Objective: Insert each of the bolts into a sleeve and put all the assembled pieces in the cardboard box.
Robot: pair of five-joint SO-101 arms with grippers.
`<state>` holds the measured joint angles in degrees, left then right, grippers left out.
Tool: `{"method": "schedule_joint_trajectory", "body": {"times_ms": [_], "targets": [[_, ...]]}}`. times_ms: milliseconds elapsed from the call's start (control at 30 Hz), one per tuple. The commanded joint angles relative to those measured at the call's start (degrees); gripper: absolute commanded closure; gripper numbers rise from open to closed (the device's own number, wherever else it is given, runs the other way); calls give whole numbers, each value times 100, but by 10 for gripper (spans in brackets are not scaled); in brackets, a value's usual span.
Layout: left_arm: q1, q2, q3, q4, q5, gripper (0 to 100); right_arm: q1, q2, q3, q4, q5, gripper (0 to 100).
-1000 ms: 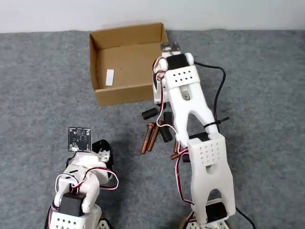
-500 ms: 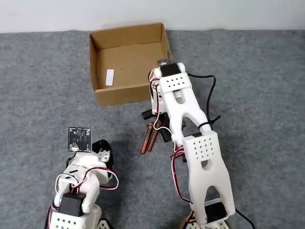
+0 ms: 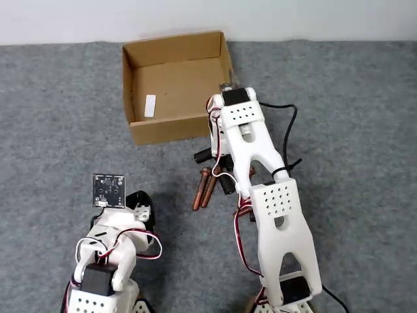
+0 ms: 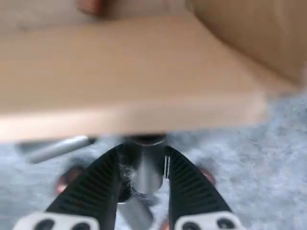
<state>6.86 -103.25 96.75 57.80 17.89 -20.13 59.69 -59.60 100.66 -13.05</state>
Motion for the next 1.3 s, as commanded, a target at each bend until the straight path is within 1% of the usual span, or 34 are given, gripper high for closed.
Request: {"method": "schedule_joint_trajectory", "body": {"times_ms": [0, 167, 333, 533, 700, 867, 1200, 1267], "targets": [[-35, -9, -22, 44, -18, 995, -75, -927, -431, 233, -9, 991], [-35, -9, -22, 44, -18, 995, -251, -2325, 422, 242, -97, 991], [-35, -9, -22, 44, -18, 995, -321, -3890, 1714, 233, -563, 991], [-35, -9, -22, 44, -18, 995, -145, -5684, 3411, 215, -1020, 991], [-35, -9, -22, 53, -18, 995, -4, -7143, 4958, 75, -1116, 991], [-35, -9, -22, 53, -35, 995, 426, -8760, 6673, -549, -1090, 991], [18, -9, -31, -53, -18, 995, 1393, -12418, 10655, -1921, -1073, 991], [202, -9, -31, -26, -18, 995, 1587, -13051, 11253, -2000, -1073, 991]]}}
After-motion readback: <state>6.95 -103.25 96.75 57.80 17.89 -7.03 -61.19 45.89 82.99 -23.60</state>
